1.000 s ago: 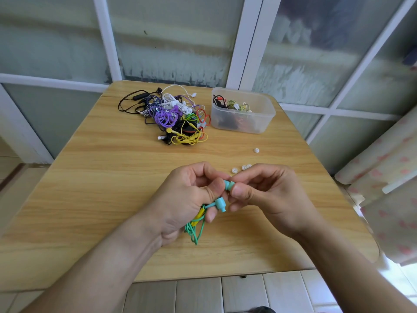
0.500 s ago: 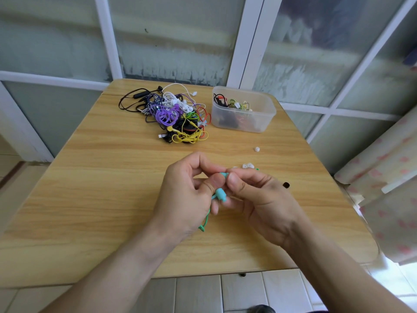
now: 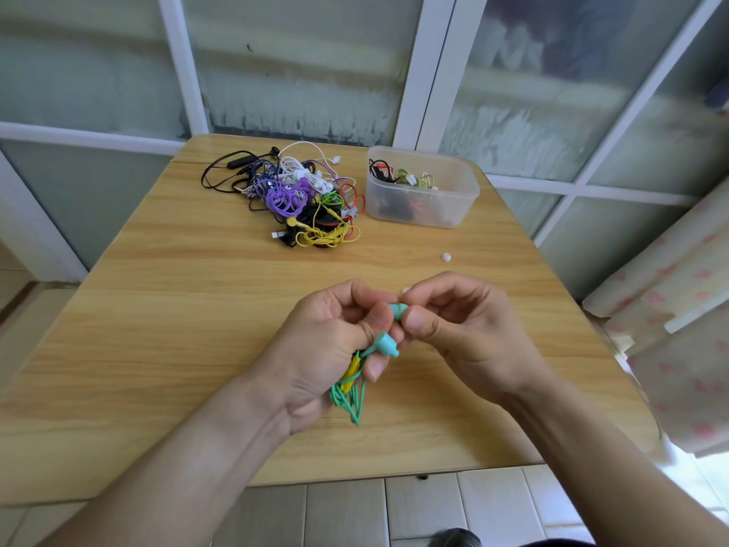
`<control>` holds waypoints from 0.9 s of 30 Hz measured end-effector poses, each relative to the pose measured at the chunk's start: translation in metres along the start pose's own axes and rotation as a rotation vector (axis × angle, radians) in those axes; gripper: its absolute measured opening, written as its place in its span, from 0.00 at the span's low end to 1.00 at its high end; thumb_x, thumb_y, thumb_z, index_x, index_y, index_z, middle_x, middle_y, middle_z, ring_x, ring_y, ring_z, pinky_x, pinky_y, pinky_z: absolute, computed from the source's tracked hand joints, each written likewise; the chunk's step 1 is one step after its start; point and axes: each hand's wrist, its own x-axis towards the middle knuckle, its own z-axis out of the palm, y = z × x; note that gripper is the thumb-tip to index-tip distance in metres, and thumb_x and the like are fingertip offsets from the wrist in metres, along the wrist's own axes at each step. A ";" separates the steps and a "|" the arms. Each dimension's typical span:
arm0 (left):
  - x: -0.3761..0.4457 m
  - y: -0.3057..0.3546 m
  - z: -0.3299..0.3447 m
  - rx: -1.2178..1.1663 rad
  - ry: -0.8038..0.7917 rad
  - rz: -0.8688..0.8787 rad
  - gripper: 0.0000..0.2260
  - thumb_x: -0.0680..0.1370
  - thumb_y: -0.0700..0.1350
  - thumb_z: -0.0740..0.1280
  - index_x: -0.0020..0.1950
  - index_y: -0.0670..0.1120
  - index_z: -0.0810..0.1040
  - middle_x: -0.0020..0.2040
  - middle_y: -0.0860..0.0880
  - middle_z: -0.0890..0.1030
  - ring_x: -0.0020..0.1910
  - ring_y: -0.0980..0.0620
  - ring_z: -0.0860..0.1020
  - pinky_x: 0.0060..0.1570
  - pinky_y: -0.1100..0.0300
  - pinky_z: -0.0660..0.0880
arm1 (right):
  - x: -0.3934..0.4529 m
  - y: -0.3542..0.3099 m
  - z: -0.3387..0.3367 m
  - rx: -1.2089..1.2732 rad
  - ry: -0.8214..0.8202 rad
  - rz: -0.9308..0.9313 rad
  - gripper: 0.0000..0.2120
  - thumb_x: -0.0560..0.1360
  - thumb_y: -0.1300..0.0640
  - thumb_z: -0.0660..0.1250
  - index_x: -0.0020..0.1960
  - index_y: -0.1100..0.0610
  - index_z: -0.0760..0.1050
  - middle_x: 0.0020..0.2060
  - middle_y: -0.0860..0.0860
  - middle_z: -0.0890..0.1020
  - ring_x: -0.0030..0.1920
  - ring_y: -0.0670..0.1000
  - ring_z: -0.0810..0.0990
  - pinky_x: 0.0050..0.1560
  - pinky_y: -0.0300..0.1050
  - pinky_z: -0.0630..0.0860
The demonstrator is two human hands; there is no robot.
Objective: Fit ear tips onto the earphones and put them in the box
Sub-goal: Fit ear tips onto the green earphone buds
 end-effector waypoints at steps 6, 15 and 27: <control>-0.001 0.003 -0.003 -0.131 -0.110 -0.158 0.01 0.69 0.36 0.64 0.40 0.40 0.73 0.28 0.42 0.74 0.14 0.55 0.67 0.19 0.69 0.67 | 0.001 -0.001 -0.005 0.028 -0.110 0.058 0.11 0.63 0.52 0.81 0.41 0.54 0.83 0.35 0.56 0.84 0.34 0.54 0.82 0.38 0.44 0.79; -0.002 0.005 -0.007 0.062 -0.142 -0.072 0.06 0.68 0.39 0.66 0.40 0.39 0.71 0.27 0.42 0.76 0.16 0.54 0.69 0.17 0.69 0.63 | -0.004 0.001 -0.005 0.113 -0.117 0.174 0.11 0.62 0.54 0.81 0.39 0.57 0.82 0.33 0.57 0.83 0.31 0.52 0.81 0.36 0.42 0.79; 0.005 0.000 -0.005 0.126 0.173 0.221 0.05 0.76 0.33 0.65 0.42 0.39 0.74 0.29 0.45 0.78 0.18 0.52 0.69 0.21 0.66 0.68 | -0.005 0.001 0.023 -0.149 0.238 -0.038 0.07 0.70 0.62 0.70 0.48 0.60 0.83 0.37 0.54 0.85 0.37 0.49 0.83 0.42 0.39 0.78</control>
